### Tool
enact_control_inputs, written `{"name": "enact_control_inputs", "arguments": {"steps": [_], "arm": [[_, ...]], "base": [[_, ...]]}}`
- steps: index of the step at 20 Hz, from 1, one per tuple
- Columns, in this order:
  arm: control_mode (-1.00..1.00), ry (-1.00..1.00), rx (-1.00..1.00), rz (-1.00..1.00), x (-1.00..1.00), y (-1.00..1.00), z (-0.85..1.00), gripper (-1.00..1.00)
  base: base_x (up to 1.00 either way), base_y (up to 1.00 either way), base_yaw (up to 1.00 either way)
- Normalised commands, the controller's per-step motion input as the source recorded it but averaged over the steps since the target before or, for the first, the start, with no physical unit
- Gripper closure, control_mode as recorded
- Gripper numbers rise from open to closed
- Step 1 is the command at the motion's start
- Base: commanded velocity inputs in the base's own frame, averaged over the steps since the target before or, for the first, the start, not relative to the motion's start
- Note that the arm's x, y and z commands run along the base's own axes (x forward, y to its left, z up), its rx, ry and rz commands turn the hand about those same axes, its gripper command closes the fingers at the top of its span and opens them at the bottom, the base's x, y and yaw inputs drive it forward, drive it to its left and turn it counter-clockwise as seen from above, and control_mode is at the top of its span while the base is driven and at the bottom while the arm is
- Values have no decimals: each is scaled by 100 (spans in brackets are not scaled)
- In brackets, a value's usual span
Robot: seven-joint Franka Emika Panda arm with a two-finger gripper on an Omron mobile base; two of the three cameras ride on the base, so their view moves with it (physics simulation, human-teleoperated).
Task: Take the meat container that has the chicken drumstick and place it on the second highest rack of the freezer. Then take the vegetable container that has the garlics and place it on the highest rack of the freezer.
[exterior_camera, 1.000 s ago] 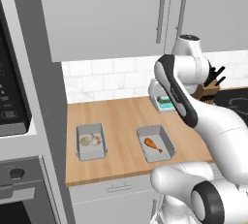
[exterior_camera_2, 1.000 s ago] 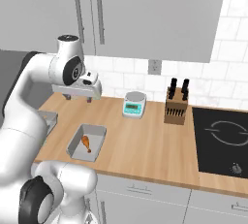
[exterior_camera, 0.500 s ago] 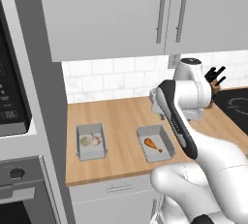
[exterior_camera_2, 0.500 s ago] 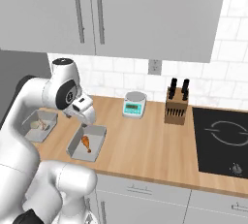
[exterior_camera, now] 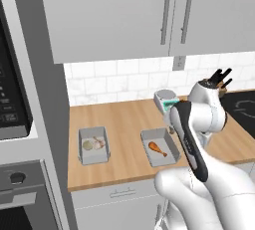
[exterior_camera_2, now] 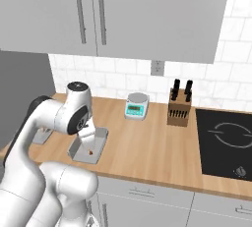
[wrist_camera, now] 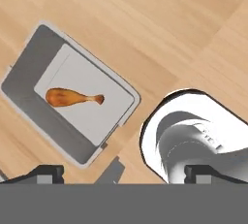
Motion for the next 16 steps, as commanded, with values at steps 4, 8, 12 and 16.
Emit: {"name": "enact_control_inputs", "arguments": {"steps": [4,8,12,16], "arm": [[-100,20,7,-1,14,1,-57,-100],[-100,29,0,-3,38,11,-47,-100],[-100,15,0,0,34,0,-25,-100],[-100,21,0,0,20,0,-36,-100]], "base": [[0,0,0],[0,0,0],[0,0,0],[0,0,0]]}}
